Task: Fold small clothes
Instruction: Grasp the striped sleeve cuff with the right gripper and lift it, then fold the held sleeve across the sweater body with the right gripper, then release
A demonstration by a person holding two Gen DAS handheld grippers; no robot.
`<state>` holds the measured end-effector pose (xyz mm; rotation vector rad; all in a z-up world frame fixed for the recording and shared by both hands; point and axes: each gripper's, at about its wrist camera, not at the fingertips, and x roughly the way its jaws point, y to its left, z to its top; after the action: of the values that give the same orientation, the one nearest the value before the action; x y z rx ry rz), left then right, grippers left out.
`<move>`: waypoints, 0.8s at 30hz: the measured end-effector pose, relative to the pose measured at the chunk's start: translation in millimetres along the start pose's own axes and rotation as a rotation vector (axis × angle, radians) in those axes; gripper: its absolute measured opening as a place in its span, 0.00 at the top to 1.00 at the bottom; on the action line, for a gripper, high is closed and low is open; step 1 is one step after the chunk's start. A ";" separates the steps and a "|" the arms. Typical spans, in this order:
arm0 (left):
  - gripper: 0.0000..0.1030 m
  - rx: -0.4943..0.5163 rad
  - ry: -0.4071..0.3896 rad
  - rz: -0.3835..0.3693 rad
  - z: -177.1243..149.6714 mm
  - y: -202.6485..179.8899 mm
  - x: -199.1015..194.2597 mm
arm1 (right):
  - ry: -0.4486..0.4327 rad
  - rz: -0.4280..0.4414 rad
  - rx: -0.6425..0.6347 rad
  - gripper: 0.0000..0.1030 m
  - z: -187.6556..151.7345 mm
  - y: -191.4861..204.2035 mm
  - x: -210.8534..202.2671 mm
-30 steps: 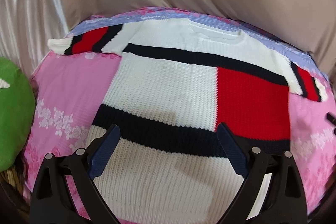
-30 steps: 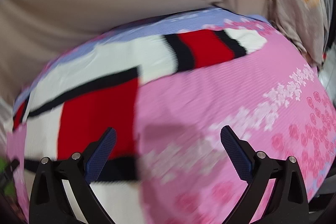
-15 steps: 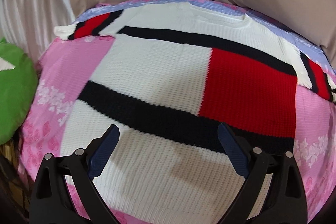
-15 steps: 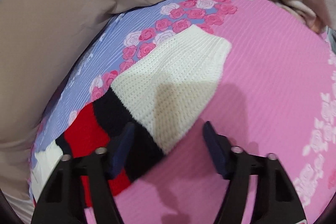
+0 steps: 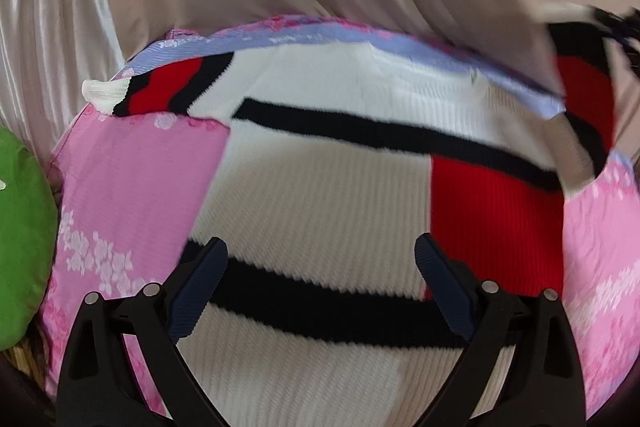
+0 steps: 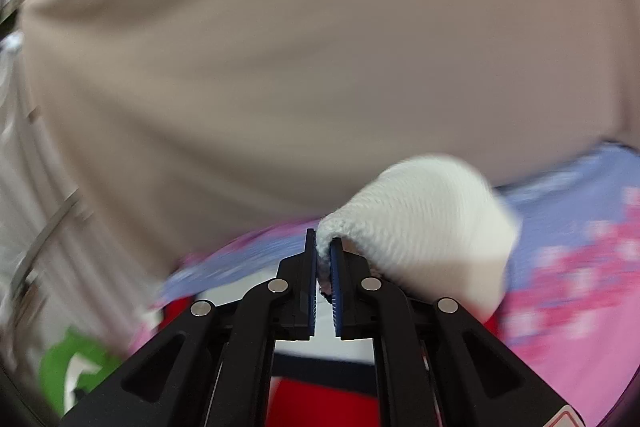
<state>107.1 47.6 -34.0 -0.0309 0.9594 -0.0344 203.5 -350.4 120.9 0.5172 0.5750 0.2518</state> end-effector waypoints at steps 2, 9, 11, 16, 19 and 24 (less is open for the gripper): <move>0.10 -0.038 -0.010 -0.028 10.5 13.2 2.3 | 0.104 0.129 -0.049 0.84 -27.2 54.2 53.9; 0.05 -0.155 -0.007 -0.103 49.9 43.8 38.8 | 0.217 0.035 -0.116 0.64 -108.4 89.1 115.5; 0.05 -0.208 0.017 -0.123 66.4 49.7 63.7 | 0.209 -0.054 -0.047 0.62 -119.8 67.3 96.5; 0.05 -0.339 0.052 -0.150 107.2 50.5 127.4 | 0.244 -0.439 -0.011 0.42 -145.0 1.2 57.5; 0.15 -0.386 0.100 -0.172 128.1 43.3 167.9 | 0.282 -0.511 0.001 0.41 -159.1 -27.5 52.2; 0.93 -0.366 0.112 -0.116 146.4 25.0 187.9 | 0.350 -0.499 -0.014 0.40 -168.3 -43.9 85.1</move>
<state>335.2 66.1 -104.8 -0.4261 1.0651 0.0329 179.6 -290.0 -61.6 0.3016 1.0202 -0.1328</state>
